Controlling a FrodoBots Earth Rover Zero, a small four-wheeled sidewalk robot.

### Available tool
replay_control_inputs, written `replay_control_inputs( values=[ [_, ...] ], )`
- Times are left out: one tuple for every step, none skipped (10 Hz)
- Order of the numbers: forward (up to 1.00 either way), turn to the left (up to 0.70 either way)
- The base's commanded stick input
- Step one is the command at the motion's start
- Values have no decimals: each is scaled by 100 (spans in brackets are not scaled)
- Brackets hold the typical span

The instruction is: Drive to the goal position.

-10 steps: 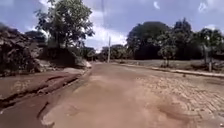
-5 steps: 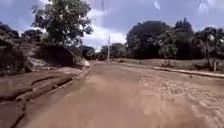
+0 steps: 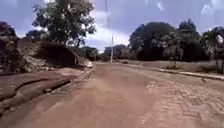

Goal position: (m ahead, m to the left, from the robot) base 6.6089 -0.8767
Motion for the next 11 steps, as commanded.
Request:
replay_control_inputs(
  values=[
    [100, 9],
    [100, 17],
    [100, 0],
    [100, 0],
    [100, 0],
    [100, 0],
    [100, 0],
    [100, 0],
    [100, 0],
    [100, 0],
    [100, 0]
  ],
)
